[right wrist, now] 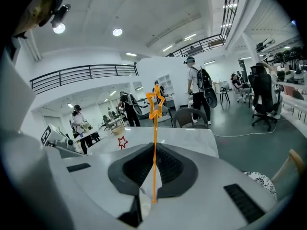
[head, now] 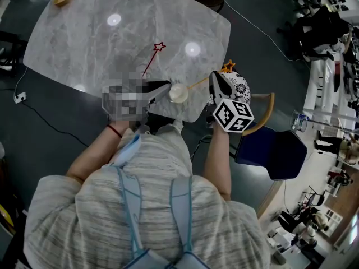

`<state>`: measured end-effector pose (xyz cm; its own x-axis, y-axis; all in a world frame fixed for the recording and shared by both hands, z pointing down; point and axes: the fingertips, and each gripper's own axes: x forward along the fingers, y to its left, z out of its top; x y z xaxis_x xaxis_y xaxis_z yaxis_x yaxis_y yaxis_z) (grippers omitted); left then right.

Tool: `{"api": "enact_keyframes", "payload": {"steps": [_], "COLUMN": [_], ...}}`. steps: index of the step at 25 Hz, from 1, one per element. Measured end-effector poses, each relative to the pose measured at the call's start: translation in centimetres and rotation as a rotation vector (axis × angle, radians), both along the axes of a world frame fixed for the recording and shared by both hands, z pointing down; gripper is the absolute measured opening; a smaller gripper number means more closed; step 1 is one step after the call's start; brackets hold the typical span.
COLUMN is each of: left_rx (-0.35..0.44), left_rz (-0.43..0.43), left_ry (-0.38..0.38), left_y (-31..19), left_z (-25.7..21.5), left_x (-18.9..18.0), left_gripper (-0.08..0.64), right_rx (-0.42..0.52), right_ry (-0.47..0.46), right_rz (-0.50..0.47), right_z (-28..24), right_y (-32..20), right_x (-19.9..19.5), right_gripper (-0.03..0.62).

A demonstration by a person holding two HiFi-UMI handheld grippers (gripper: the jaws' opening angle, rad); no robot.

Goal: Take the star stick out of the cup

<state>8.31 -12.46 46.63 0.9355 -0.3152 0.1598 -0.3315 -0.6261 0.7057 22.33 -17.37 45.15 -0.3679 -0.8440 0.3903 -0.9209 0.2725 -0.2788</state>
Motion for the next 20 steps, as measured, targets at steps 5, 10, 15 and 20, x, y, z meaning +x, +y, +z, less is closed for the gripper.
{"api": "enact_keyframes", "payload": {"steps": [5, 10, 15, 20], "left_rx": [-0.001, -0.006, -0.009, -0.012], "left_rz": [0.003, 0.0, -0.005, -0.011], "left_ry": [0.001, 0.001, -0.001, -0.003], "left_y": [0.2, 0.3, 0.3, 0.3], "left_z": [0.1, 0.2, 0.4, 0.4], "left_x": [0.0, -0.1, -0.2, -0.5], "left_gripper": [0.023, 0.023, 0.023, 0.023], "right_rx": [-0.059, -0.232, -0.33, -0.415], "right_ry": [0.002, -0.013, -0.015, 0.006], "right_rz": [0.007, -0.012, -0.031, -0.038], "right_z": [1.2, 5.6, 9.7, 12.4], "right_y": [0.1, 0.7, 1.5, 2.3], "right_x": [1.0, 1.0, 0.3, -0.1], "right_gripper": [0.018, 0.018, 0.018, 0.018]}}
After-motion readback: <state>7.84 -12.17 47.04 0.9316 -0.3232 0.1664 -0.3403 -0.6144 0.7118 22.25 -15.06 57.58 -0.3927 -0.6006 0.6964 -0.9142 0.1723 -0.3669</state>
